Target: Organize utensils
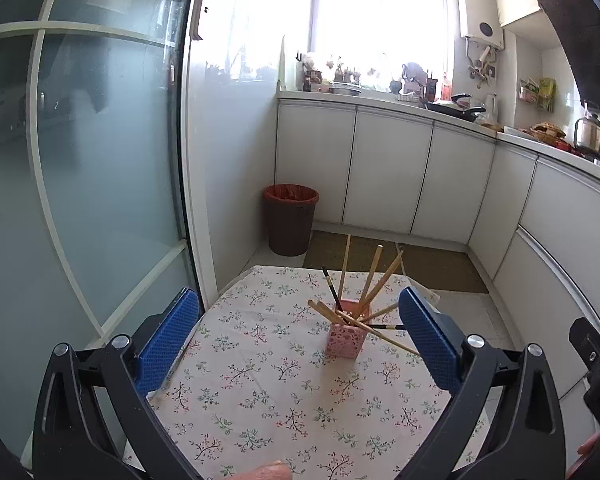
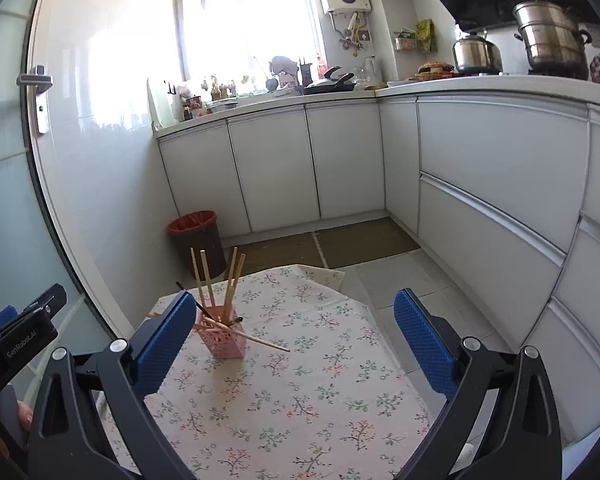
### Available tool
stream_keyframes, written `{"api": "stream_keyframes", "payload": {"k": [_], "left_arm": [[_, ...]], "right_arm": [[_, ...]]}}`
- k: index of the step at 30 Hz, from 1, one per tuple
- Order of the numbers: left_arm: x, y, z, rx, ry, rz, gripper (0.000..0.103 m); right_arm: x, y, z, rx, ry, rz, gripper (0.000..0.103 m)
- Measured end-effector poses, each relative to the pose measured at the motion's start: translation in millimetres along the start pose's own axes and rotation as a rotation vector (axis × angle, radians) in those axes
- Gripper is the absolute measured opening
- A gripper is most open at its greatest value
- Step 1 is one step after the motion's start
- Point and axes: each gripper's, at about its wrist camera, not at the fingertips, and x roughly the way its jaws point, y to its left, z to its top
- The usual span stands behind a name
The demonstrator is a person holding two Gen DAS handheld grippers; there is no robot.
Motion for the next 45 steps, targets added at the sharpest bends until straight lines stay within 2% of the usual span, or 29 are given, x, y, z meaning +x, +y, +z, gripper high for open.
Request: {"api": "stream_keyframes", "payload": {"k": [5, 10, 24, 34, 45], "left_arm": [[-13, -12, -12, 0.035, 0.001, -0.004, 0.096], [-29, -21, -22, 0.057, 0.017, -0.025, 0.096], [-49, -26, -42, 0.073, 0.061, -0.045, 0.096], [-51, -35, -43, 0.088, 0.065, -0.053, 0.096], [-49, -36, -43, 0.099, 0.073, -0.058, 0.096]], "right_arm": [[-16, -6, -6, -0.025, -0.005, -0.134, 0.096], [-26, -22, -7, -0.001, 0.054, -0.2, 0.096], [-48, -28, -23, -0.001, 0.057, -0.207, 0.096], [-49, -33, -24, 0.006, 0.056, -0.23, 0.096], [-48, -27, -27, 0.0, 0.064, -0.217, 0.096]]}}
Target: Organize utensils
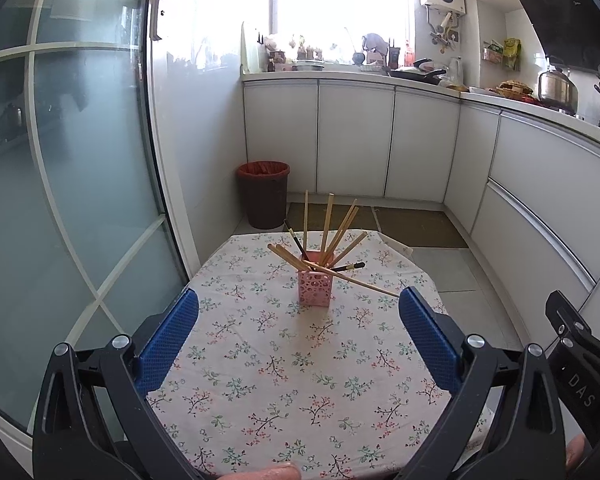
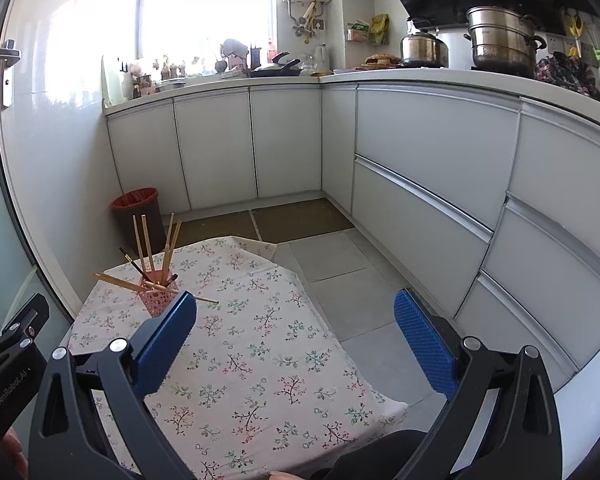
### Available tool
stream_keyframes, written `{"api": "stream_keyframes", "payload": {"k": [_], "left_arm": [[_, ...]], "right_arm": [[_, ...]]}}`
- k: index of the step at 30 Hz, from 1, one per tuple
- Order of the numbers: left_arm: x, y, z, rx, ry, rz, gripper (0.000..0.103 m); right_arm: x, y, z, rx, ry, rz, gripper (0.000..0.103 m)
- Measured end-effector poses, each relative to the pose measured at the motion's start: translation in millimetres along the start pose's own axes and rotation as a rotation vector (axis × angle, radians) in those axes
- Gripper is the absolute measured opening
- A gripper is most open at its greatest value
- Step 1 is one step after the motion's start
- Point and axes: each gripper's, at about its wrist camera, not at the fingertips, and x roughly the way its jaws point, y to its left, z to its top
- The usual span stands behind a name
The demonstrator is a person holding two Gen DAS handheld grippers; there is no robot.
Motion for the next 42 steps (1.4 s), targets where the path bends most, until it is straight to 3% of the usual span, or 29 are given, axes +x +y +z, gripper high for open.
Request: {"api": "stream_keyframes", "payload": {"k": [37, 42], "left_arm": [[2.0, 1.3, 0.4, -0.003, 0.016, -0.037, 0.096], [-0.7, -3.3, -2.1, 0.024, 0.001, -0.034, 0.084]], "right_arm": [[1.3, 2.9, 0.6, -0.001, 0.032, 0.029, 0.096], [1.1, 2.1, -0.4, 0.002, 0.035, 0.031, 0.096]]}}
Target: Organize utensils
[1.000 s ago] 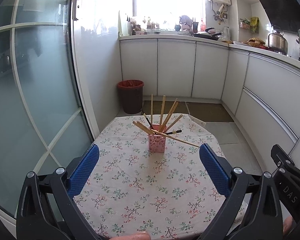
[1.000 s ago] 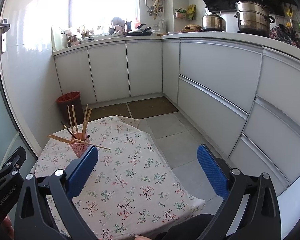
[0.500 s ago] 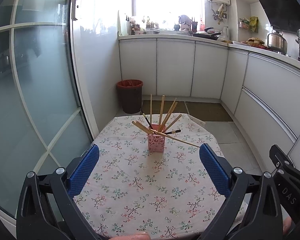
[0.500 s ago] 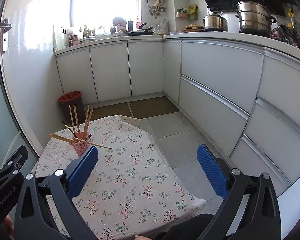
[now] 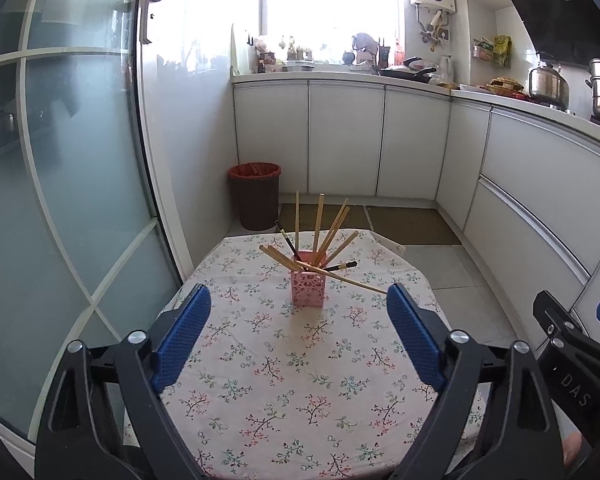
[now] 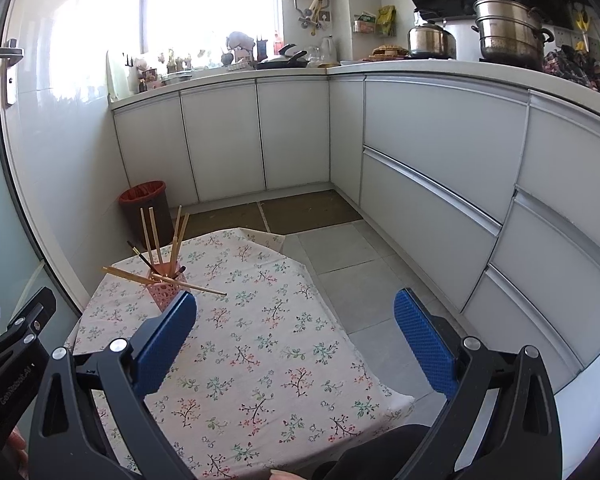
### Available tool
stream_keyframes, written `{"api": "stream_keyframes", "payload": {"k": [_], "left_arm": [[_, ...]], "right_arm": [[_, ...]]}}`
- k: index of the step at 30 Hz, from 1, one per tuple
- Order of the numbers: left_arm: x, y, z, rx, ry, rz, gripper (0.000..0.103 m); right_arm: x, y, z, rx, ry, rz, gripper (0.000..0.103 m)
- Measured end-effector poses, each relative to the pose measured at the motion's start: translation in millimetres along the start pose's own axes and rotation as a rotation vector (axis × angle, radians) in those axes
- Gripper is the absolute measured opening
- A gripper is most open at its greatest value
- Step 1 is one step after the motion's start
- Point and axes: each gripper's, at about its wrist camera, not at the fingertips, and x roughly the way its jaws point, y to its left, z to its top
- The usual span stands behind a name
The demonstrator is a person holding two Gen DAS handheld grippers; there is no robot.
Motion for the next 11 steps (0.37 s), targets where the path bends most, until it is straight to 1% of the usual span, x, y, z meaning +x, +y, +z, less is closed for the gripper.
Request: {"api": "stream_keyframes", "payload": {"k": [2, 3, 11], "left_arm": [[0.4, 0.3, 0.2, 0.002, 0.0, -0.005, 0.088], [-0.3, 0.1, 0.1, -0.002, -0.002, -0.01, 0.095], [0.4, 0.7, -0.5, -0.002, 0.012, -0.011, 0.096]], "right_arm": [[-0.8, 0.5, -0.4, -0.002, -0.002, -0.001, 0.096], [-1.4, 0.1, -0.5, -0.001, -0.004, -0.001, 0.096], [0.4, -2.8, -2.2, 0.007, 0.004, -0.004, 0.096]]}}
